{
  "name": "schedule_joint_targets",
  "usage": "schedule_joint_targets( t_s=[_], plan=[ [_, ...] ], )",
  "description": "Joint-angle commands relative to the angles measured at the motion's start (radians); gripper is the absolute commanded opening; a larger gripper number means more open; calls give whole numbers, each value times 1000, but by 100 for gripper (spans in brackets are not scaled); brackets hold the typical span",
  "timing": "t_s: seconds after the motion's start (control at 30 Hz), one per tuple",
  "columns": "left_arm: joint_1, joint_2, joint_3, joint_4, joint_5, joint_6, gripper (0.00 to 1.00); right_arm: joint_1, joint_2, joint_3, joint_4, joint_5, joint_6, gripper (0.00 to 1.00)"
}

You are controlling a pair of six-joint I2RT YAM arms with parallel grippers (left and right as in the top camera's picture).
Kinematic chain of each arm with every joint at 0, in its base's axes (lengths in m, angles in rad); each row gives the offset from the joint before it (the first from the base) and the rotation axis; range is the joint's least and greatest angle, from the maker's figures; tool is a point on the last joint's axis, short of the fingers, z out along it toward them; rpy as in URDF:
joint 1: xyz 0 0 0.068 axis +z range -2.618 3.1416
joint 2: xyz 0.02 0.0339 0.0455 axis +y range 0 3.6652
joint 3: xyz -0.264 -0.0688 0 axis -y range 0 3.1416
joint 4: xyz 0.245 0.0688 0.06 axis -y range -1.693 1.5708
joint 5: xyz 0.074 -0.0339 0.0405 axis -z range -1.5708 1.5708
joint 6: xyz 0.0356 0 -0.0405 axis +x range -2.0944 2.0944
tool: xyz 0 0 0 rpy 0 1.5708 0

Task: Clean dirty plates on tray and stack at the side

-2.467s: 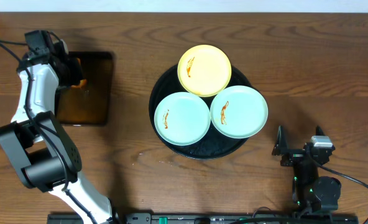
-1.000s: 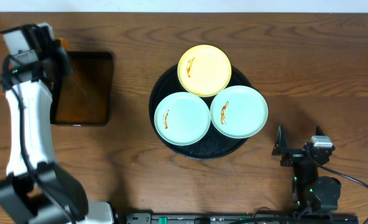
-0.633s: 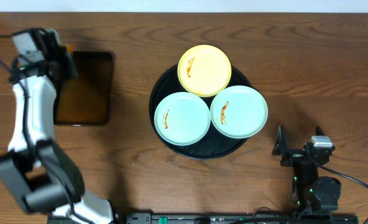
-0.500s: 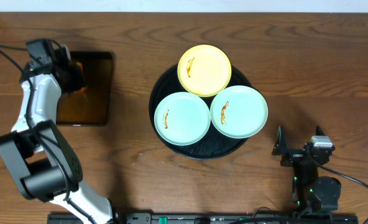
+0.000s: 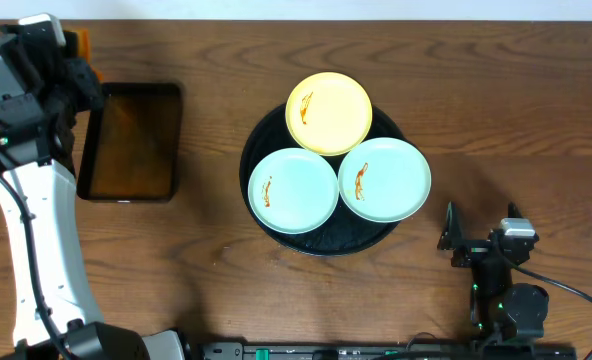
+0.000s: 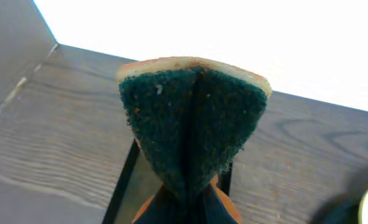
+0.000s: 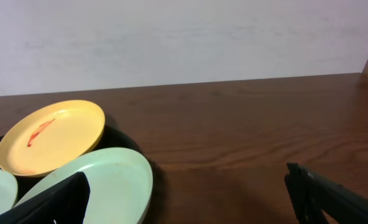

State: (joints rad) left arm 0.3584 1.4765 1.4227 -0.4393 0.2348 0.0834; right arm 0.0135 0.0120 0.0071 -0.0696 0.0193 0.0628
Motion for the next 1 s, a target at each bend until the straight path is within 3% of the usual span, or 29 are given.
schedule_joint_targets(
  t_s=[0.0,0.13,0.23,0.4,0.6,0.7,0.8,0.97],
  plan=[
    [3,134,-68,-6,-45,10,8,-7,-6,-2,-2,6,-8,99],
    [7,271,-89,-56,-44,10,8,-6,-6,-2,26,-36,45,99],
    [7,308,-89,-90,-45,10,7,-6,-6,-2,151,-87,115,99],
    [7,253,-85,-89,-45,10,8,-6,-6,-2,311,-175,208,99],
    [7,129,-82,-31,-41,5,7,-6,-1,21,555,-495,237,99],
    [7,107,-82,-19,-41,5,7,-6,56,153,456,-593,204,99],
    [7,117,-82,-26,-41,5,7,-6,212,391,233,-695,56,99],
    [7,129,-82,-43,-41,5,7,-6,659,941,-310,-908,-144,99]
  ],
)
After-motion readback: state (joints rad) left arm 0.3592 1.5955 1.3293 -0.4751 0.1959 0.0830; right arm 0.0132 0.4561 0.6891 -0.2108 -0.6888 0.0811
